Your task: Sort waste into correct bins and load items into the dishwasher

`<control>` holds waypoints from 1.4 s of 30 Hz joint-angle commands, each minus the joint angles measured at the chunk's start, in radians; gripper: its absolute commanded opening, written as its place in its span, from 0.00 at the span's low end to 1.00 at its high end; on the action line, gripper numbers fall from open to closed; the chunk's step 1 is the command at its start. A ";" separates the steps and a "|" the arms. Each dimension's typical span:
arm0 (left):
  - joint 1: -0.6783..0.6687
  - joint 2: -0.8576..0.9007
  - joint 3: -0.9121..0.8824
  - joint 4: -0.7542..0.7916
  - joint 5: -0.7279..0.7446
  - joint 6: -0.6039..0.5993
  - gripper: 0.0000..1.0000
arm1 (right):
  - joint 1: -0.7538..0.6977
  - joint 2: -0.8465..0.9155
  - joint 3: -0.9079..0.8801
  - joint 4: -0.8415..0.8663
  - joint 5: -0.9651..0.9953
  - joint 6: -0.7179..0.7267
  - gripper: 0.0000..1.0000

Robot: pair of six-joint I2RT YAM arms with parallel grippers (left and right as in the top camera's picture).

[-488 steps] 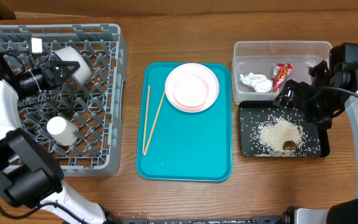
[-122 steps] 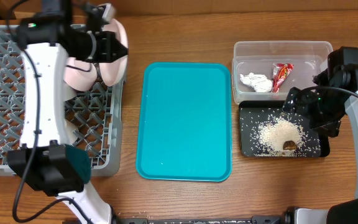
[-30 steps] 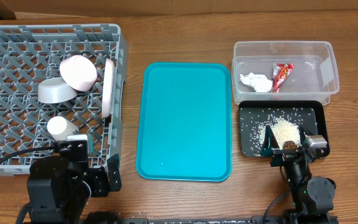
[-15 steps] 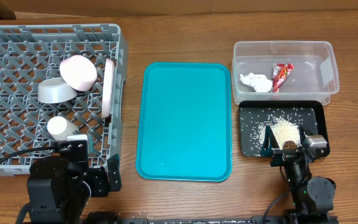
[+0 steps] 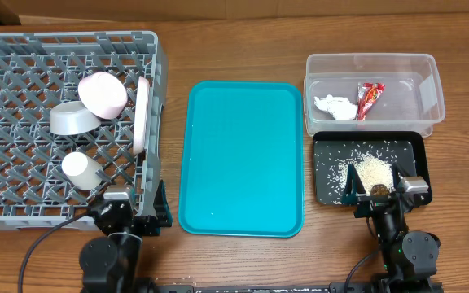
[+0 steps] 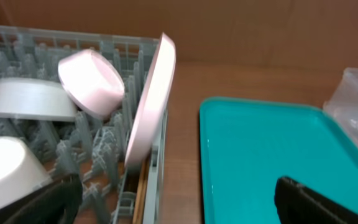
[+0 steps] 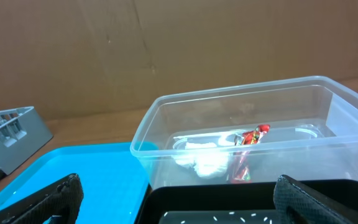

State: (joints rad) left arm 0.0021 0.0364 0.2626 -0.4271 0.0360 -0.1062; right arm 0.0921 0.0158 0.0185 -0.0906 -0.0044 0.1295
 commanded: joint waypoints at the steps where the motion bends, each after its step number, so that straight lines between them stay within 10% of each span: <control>1: -0.008 -0.033 -0.123 0.180 0.008 -0.004 1.00 | -0.003 -0.007 -0.010 0.006 -0.007 -0.003 1.00; 5: -0.025 -0.033 -0.248 0.452 0.005 0.035 1.00 | -0.003 -0.007 -0.010 0.006 -0.008 -0.003 1.00; 42: -0.027 -0.030 -0.257 0.352 0.005 0.035 1.00 | -0.003 -0.007 -0.010 0.006 -0.008 -0.003 1.00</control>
State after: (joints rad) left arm -0.0200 0.0151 0.0093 -0.0746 0.0368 -0.0944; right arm 0.0921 0.0158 0.0185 -0.0902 -0.0113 0.1299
